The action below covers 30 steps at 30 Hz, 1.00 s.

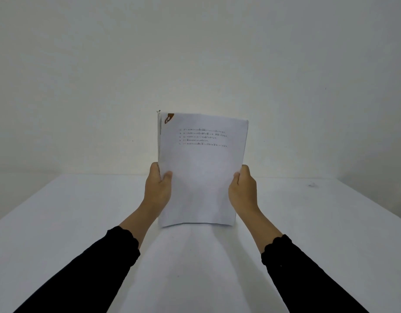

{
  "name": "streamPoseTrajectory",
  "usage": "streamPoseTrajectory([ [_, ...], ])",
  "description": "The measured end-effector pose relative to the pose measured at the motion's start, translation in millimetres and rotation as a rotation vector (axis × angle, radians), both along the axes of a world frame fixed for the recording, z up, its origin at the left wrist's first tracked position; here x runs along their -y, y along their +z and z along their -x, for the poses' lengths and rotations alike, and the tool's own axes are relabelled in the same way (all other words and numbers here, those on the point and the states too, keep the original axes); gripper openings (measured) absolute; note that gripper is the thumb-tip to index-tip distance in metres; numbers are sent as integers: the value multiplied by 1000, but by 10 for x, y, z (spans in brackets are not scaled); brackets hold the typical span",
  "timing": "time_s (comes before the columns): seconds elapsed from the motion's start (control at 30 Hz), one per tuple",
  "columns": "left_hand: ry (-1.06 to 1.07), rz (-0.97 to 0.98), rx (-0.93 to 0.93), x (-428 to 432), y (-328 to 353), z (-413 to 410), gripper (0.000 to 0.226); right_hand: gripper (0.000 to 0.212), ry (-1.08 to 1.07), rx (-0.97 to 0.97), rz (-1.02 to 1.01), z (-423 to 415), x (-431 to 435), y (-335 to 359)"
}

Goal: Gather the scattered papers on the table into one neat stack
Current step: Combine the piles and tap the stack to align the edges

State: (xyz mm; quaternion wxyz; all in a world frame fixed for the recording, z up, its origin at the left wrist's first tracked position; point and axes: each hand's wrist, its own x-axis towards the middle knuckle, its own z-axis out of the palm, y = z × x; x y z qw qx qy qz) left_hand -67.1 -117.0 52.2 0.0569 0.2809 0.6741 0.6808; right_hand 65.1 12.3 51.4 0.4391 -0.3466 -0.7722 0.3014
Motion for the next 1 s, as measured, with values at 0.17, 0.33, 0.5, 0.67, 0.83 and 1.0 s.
streamPoseTrajectory([
  [0.17,-72,59,72,14,-93,16,17,11,68,51,93,-29,-3,-76],
  [0.33,-21,52,11,4,-78,24,14,30,41,-8,62,-32,-34,-76],
  [0.5,-106,126,81,31,-171,45,16,20,77,49,131,-6,-13,-176],
  [0.67,6,172,-2,60,-117,144,10,30,66,43,89,41,21,-120],
  [0.83,106,199,-85,186,41,321,27,11,123,28,63,237,127,13],
  [1.0,199,242,-116,399,138,677,39,31,186,19,134,608,301,87],
])
